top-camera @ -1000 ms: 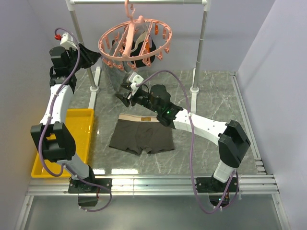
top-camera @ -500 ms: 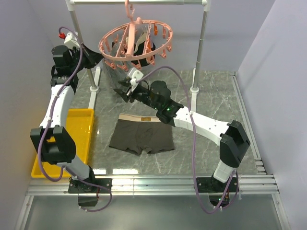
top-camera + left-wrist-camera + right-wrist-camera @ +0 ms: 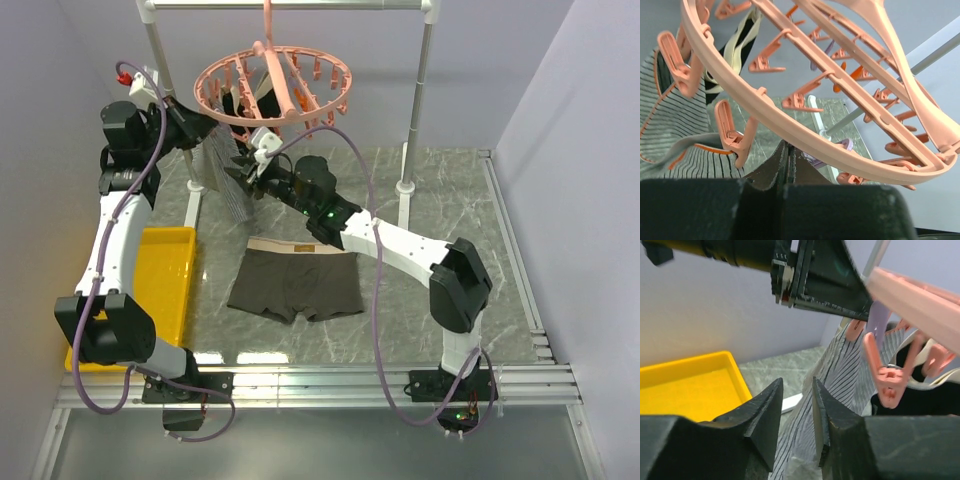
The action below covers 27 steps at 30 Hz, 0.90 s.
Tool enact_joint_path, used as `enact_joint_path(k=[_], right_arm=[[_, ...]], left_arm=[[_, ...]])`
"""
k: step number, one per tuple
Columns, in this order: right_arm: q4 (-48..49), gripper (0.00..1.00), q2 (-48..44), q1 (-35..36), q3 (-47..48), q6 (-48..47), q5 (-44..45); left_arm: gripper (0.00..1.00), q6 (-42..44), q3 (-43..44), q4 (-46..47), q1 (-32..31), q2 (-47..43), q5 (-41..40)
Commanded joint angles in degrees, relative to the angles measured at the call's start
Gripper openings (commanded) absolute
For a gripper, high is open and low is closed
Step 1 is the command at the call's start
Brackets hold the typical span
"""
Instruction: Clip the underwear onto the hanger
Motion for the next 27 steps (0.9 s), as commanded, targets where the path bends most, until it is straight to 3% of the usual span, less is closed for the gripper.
enact_joint_path(k=[1,11,20,27], right_arm=[[3.1,0.36,1.5,-0.3,4.2,0.4,-1.2],[6.8,0.36,8.0,-1.1,10.5,-1.7,7.2],[7.5,0.33,10.4,-2.0,12.7,-4.3,8.6],[7.5,0.38,12.0,-1.9,15.2,-7.1,6.1]], left_arm=[[0.0,-1.3,-0.9,1.0,-0.2,-2.3,0.4],[0.0,0.5,-2.6,0.2,-0.2,-4.1,1.8],[0.0,1.3,-2.5,-1.5,-0.1,-5.3,1.8],[0.0,1.3,-2.9,-2.4,-0.1,-5.3,1.3]])
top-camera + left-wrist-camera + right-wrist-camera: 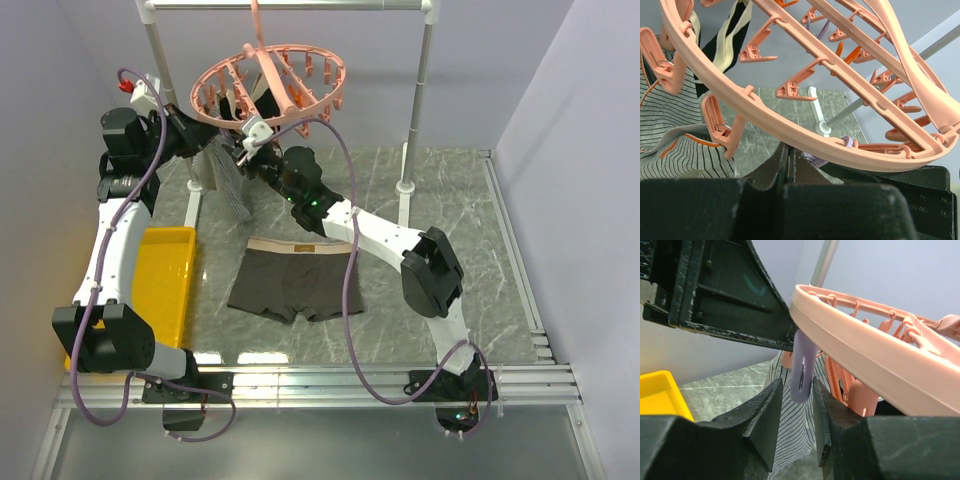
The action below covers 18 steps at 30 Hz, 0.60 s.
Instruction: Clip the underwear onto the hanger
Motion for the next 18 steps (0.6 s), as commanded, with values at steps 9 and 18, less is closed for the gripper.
enact_joint_path(k=[9,18], right_arm=[[3.0,0.33,2.4,-0.5,6.2,-2.7,-1.2],[0.0,0.0,3.3,-1.4,9.5,0.0,-1.9]], left_arm=[[0.01,0.6,0.4,-0.8,-0.1,-1.9,2.1],[0.44,0.7,0.0,0.4,1.2,-3.3,5.1]])
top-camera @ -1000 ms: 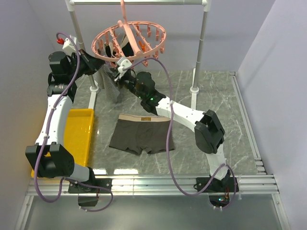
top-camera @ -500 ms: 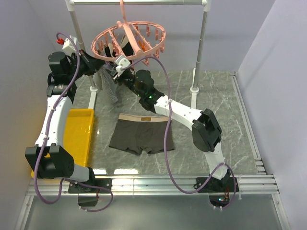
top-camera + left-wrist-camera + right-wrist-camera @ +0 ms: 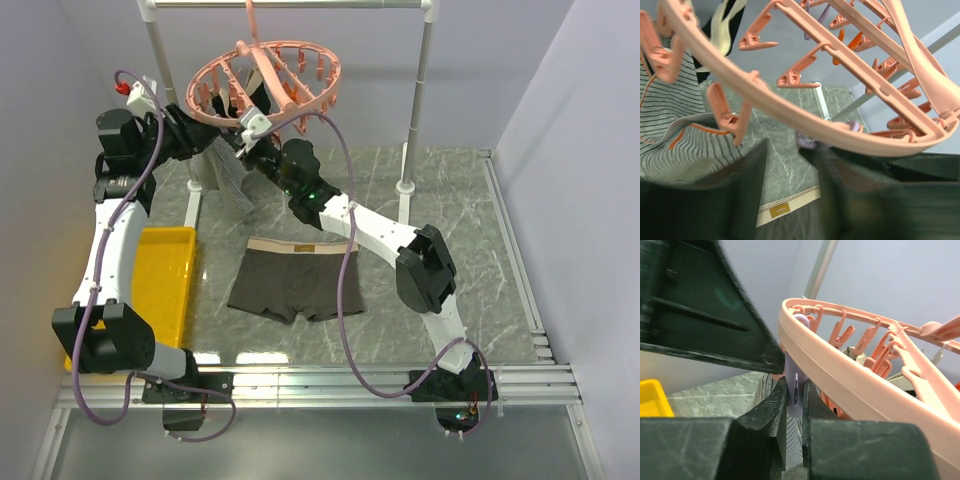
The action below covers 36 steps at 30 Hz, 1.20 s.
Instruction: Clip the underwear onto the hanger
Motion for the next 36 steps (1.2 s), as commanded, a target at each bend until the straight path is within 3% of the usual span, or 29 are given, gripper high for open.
enact_joint_path(k=[1,6,10,13,19,26,36], right_arm=[[0.7,0.0,-0.2,-0.7,3.8,1.8,-0.5],[0.1,0.0,-0.3,-1.1,4.0,3.0,-1.4],[-0.3,0.0,-0.5,-1.1,4.1,3.6,-2.6],[-0.5,0.0,-0.6,-1.1,4.3,3.9,-2.8],[-0.7,0.0,-0.9,-1.1,4.6,4.7,-2.9],[-0.7,0.0,-1.6,-1.2,4.2,5.0,-2.6],[-0.7,0.0,-2.0,-1.2,3.7,6.3,-3.6]], left_arm=[[0.53,-0.8,-0.2,2.3,0.7,-3.7,3.1],[0.57,-1.7,-3.2,6.8,3.1,-6.5,4.4],[0.57,-2.8,-7.0,16.7,3.1,-7.6,11.5],[0.58,-3.9,-9.4,21.2,2.8,-7.8,12.4],[0.68,-0.6,-5.8,18.1,1.4,-4.3,7.8],[0.64,0.2,-6.1,16.6,0.4,-3.5,2.3],[0.68,-2.1,-5.1,19.7,-0.1,-1.2,3.0]])
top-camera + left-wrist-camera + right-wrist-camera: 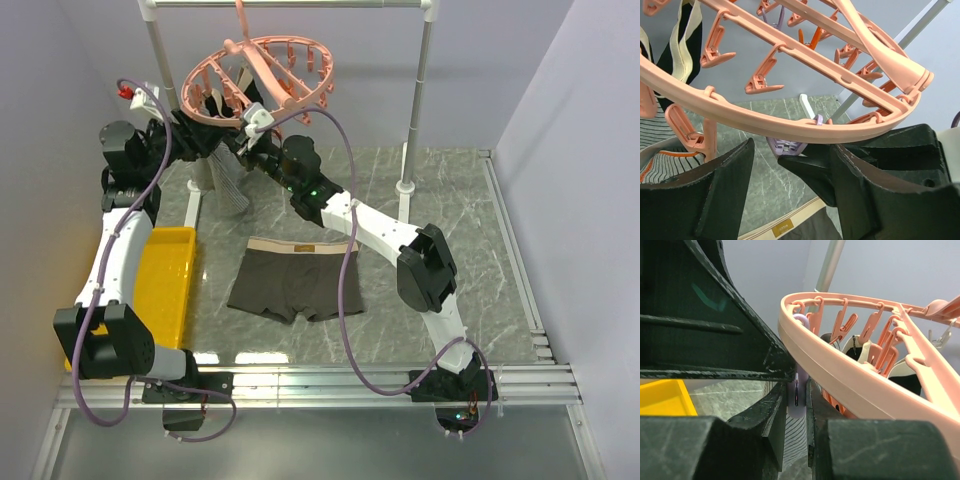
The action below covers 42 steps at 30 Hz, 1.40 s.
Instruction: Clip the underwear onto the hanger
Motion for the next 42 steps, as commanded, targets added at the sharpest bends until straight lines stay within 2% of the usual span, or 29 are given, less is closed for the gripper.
enact_joint_path(k=[1,5,9,12,20,24,29,35,37,42], right_arm=[[2.5,0.0,-2.1,-0.3,2.2,1.2,-0.8],[2.4,0.0,-2.4,-0.3,1.9,1.6,-1.2],[2.3,0.0,-2.5,-0.4,1.5,1.7,-1.6],[2.2,0.0,-2.7,-0.4,1.0,1.5,-1.9],[2.0,0.0,-3.2,-0.3,0.5,1.3,-2.6],[2.0,0.0,-3.2,-0.3,0.2,1.3,-2.6],[1.7,0.0,-3.3,-0.2,-0.1,1.8,-2.5],[1.7,0.0,-3.5,-0.3,-0.5,2.1,-2.5],[1.7,0.0,-3.5,-0.3,-0.5,2.2,-2.5],[1.7,0.0,-3.5,-0.2,-0.7,2.4,-2.7]], left_arm=[[0.68,-0.9,3.0,3.6,-0.5,1.3,-1.4],[0.66,-2.4,3.5,5.5,-0.7,2.1,-1.4],[0.6,-3.8,3.5,7.9,-0.9,2.5,-1.2],[0.59,-4.8,3.5,9.6,-1.0,2.6,-1.1],[0.65,-6.0,3.8,11.1,-1.2,2.8,-2.7],[0.65,-7.3,2.7,13.3,-1.1,2.4,-3.8],[0.64,-11.4,-1.5,22.0,-1.1,1.3,-4.5],[0.64,-11.9,-3.6,25.6,-1.2,0.8,-5.1],[0.65,-13.2,-5.9,30.0,-1.3,0.1,-5.8],[0.6,-14.6,-7.4,33.1,-1.4,-0.1,-6.8]])
